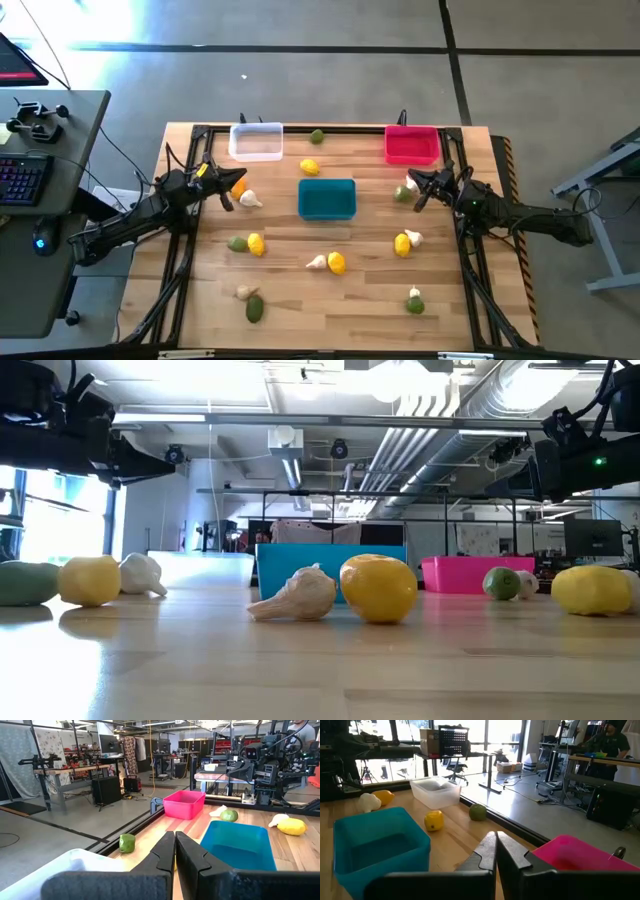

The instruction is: Sort produce into baskets

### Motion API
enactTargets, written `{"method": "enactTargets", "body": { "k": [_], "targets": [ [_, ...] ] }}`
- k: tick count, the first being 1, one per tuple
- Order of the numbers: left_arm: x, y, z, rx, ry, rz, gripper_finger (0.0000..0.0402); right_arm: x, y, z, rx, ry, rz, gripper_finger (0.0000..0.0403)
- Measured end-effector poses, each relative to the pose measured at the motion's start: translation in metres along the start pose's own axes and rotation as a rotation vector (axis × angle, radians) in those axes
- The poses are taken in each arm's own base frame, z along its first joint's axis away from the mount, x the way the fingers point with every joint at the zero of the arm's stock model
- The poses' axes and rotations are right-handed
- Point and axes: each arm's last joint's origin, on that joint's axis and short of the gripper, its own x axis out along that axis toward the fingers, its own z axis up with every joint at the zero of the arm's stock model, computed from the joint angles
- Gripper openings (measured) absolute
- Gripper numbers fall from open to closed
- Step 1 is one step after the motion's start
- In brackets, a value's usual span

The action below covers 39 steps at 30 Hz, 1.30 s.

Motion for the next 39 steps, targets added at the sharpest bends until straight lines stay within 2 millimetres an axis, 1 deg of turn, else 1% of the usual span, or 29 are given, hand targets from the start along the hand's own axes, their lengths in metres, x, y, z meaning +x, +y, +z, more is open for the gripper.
{"method": "enactTargets", "body": {
  "k": [19, 21, 24, 26, 33, 37, 39],
  "targets": [
    [0.0, 0.0, 0.0, 0.005, -0.001, 0.0, 0.0, 0.0, 0.0, 0.0, 0.0, 0.0, 0.0, 0.0],
    [0.0, 0.001, 0.002, 0.058, -0.02, 0.028, 0.0, 0.0, 0.0, 0.0, 0.0, 0.0, 0.0, 0.0],
    [-0.001, 0.004, 0.011, 0.153, -0.096, 0.12, 0.0, 0.0, 0.0, 0.0, 0.0, 0.0, 0.0, 0.0],
    [-0.001, 0.005, 0.014, 0.172, -0.128, 0.146, 0.0, 0.0, 0.0, 0.0, 0.0, 0.0, 0.0, 0.0],
    [-0.002, 0.005, 0.018, 0.043, -0.171, 0.144, 0.0, 0.0, 0.0, 0.0, 0.0, 0.0, 0.0, 0.0],
    [-0.002, 0.005, 0.018, 0.037, -0.18, 0.144, 0.0, 0.0, 0.0, 0.0, 0.0, 0.0, 0.0, 0.0],
    [-0.002, 0.005, 0.021, 0.004, -0.206, 0.136, 0.0, 0.0, 0.0, 0.0, 0.0, 0.0, 0.0, 0.0]
  ]
}}
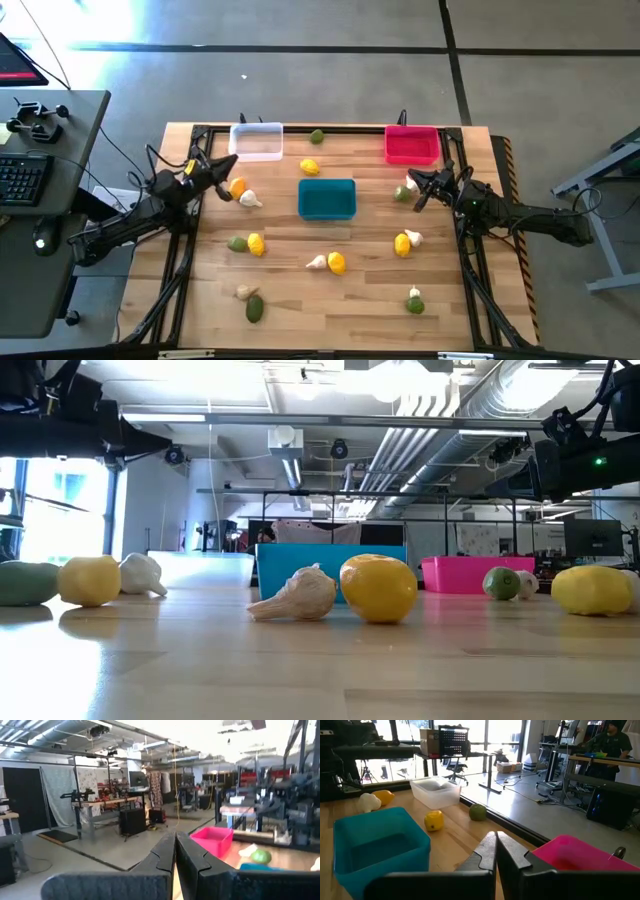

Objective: Sort produce into baskets
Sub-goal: Put the garlic into the blue bin

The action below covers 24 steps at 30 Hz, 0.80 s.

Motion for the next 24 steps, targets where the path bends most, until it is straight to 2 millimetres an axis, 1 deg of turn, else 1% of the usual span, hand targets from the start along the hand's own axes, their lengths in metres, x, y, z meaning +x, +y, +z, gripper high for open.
{"method": "enactTargets", "body": {
  "k": [3, 6, 8, 12, 17, 24],
  "targets": [
    [0.002, -0.002, 0.004, -0.089, -0.037, -0.056, 0.0, 0.0, 0.0, 0.0, 0.0, 0.0, 0.0, 0.0],
    [0.005, -0.007, 0.003, -0.102, -0.03, -0.222, 0.0, 0.0, 0.0, 0.0, 0.0, 0.0, 0.0, 0.0],
    [0.008, -0.011, 0.0, -0.146, 0.027, -0.321, 0.0, 0.0, 0.0, 0.0, 0.0, 0.0, 0.0, 0.0],
    [0.017, -0.018, -0.004, -0.214, 0.151, -0.455, 0.0, 0.0, 0.0, 0.0, 0.0, 0.0, 0.0, 0.0],
    [0.029, -0.032, -0.004, -0.206, 0.265, -0.585, 0.0, 0.0, 0.0, 0.0, 0.0, 0.0, 0.001, 0.0],
    [0.048, -0.059, -0.002, -0.14, 0.385, -0.759, 0.0, 0.0, 0.0, 0.0, 0.0, 0.0, 0.001, 0.0]
  ]
}}
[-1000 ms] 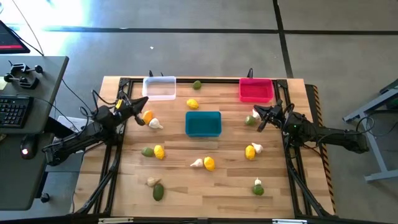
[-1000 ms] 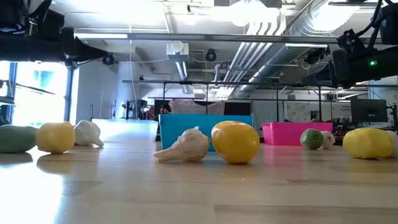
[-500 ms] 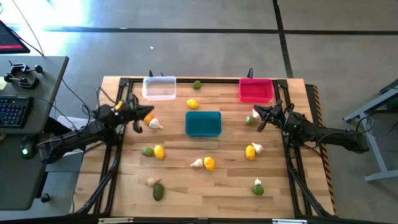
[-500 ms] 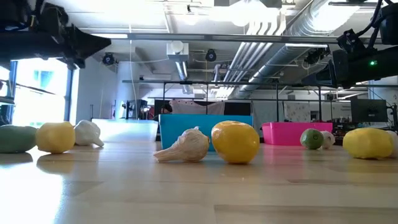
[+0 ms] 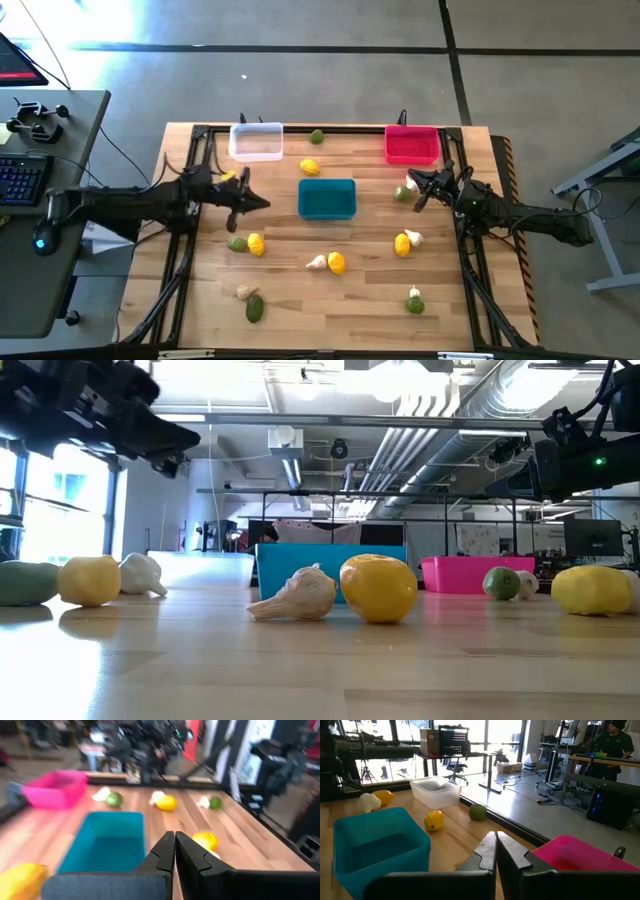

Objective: Sort produce into baskets
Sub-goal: Put the garlic into the blue bin

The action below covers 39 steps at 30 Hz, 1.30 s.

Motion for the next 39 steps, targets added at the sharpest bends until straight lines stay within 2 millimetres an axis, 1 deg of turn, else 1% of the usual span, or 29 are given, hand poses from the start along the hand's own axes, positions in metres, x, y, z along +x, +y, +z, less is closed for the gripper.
{"method": "enactTargets", "body": {
  "k": [5, 8, 12, 15, 18, 22, 25, 28, 33, 39],
  "targets": [
    [0.024, -0.008, -0.001, -0.01, 0.144, -0.082, 0.0001, 0.0, 0.0, 0.0, 0.0, 0.0, 0.0, 0.0],
    [0.037, -0.013, -0.001, -0.006, 0.226, -0.079, 0.0001, 0.0, 0.0, 0.0, 0.0, 0.0, 0.0, 0.0],
    [0.05, -0.024, 0.008, 0.048, 0.311, -0.145, 0.0006, 0.0, 0.0, 0.0, 0.0, 0.0, 0.0, 0.0],
    [0.06, -0.039, 0.018, 0.068, 0.34, -0.213, 0.0028, 0.0, 0.0, 0.0, 0.0, 0.0, -0.001, 0.0],
    [0.07, -0.055, 0.027, 0.096, 0.34, -0.269, 0.0061, 0.0, 0.0, 0.0, 0.0, 0.0, 0.0, 0.0],
    [0.084, -0.075, 0.032, 0.142, 0.357, -0.191, 0.0113, 0.0, 0.0, 0.0, 0.0, 0.0, 0.0, 0.0],
    [0.096, -0.084, 0.029, 0.169, 0.387, -0.123, 0.0149, 0.0, 0.0, 0.0, 0.0, 0.0, 0.0, 0.0],
    [0.111, -0.089, 0.021, 0.137, 0.436, -0.069, 0.0178, 0.0, 0.0, 0.0, 0.0, 0.0, 0.0, 0.0],
    [0.14, -0.09, 0.006, 0.091, 0.503, 0.064, 0.022, 0.0, 0.0, 0.0, 0.0, 0.0, 0.0, 0.0],
    [0.178, -0.094, -0.01, 0.011, 0.559, 0.115, 0.0259, 0.0, 0.0, 0.0, 0.0, 0.0, 0.0, 0.0]
  ]
}}
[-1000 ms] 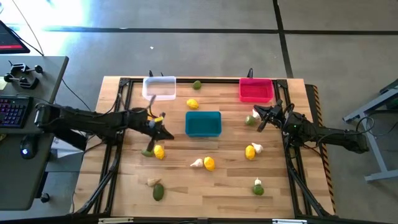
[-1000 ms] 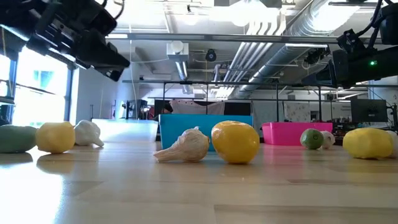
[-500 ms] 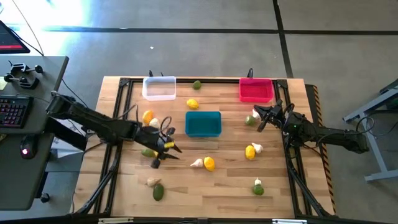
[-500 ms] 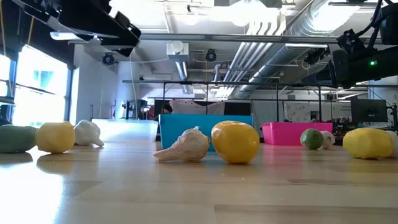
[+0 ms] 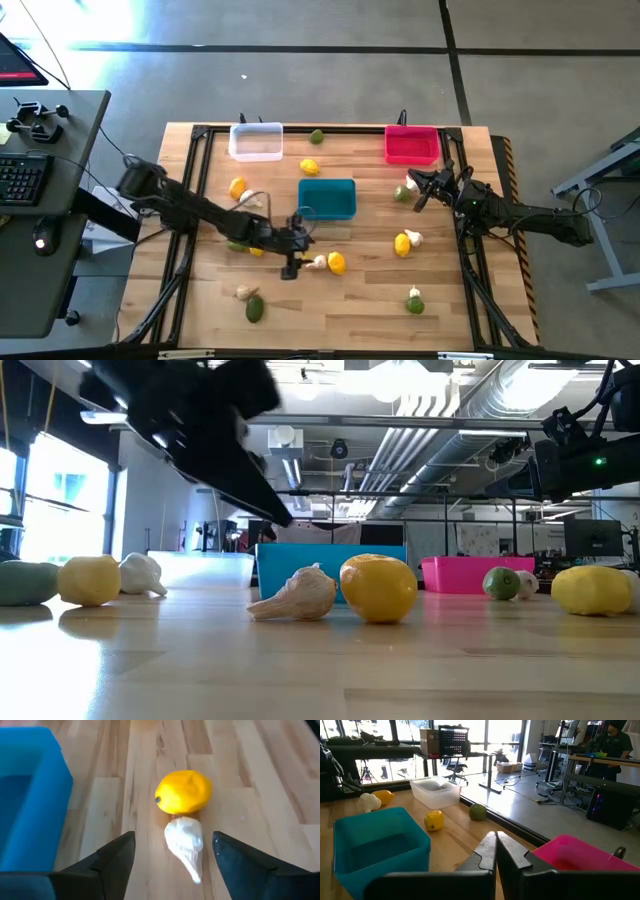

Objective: Sort produce into baskets
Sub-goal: Put the garlic into the blue bin

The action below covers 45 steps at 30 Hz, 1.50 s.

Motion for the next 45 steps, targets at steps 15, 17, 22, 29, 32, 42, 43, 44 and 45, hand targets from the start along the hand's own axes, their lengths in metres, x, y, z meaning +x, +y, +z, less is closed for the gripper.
{"method": "enactTargets", "body": {
  "k": [15, 17, 22, 29, 32, 42, 43, 44, 45],
  "targets": [
    [0.057, -0.011, -0.001, -0.125, 0.108, 0.034, 0.0271, 0.0, 0.0, 0.0, 0.0, 0.0, 0.0, 0.0],
    [0.059, -0.011, -0.001, -0.125, 0.109, 0.03, 0.0271, 0.0, 0.0, 0.0, 0.0, 0.0, 0.0, 0.0],
    [0.057, -0.01, -0.003, -0.119, 0.142, 0.035, 0.025, 0.0, 0.0, 0.0, 0.0, 0.0, 0.0, 0.0],
    [0.056, -0.007, -0.008, -0.068, 0.22, -0.008, 0.0149, 0.0, 0.0, 0.0, 0.0, 0.0, 0.0, 0.0],
    [0.046, 0.0, -0.003, -0.068, 0.232, -0.001, 0.0105, 0.0, 0.0, 0.0, 0.0, 0.0, 0.0, 0.0],
    [-0.03, 0.075, 0.058, -0.184, -0.024, 0.142, 0.0086, 0.0, 0.0, 0.0, 0.0, 0.0, 0.005, 0.0],
    [-0.032, 0.087, 0.059, -0.185, -0.03, 0.171, 0.0086, 0.0, 0.0, 0.0, 0.0, 0.0, 0.005, 0.0],
    [-0.033, 0.098, 0.06, -0.183, -0.03, 0.195, 0.0086, 0.0, 0.0, 0.0, 0.0, 0.0, 0.005, 0.0],
    [-0.032, 0.109, 0.058, -0.177, -0.017, 0.213, 0.0086, 0.0, 0.0, 0.0, 0.0, 0.0, 0.005, 0.0]
  ]
}}
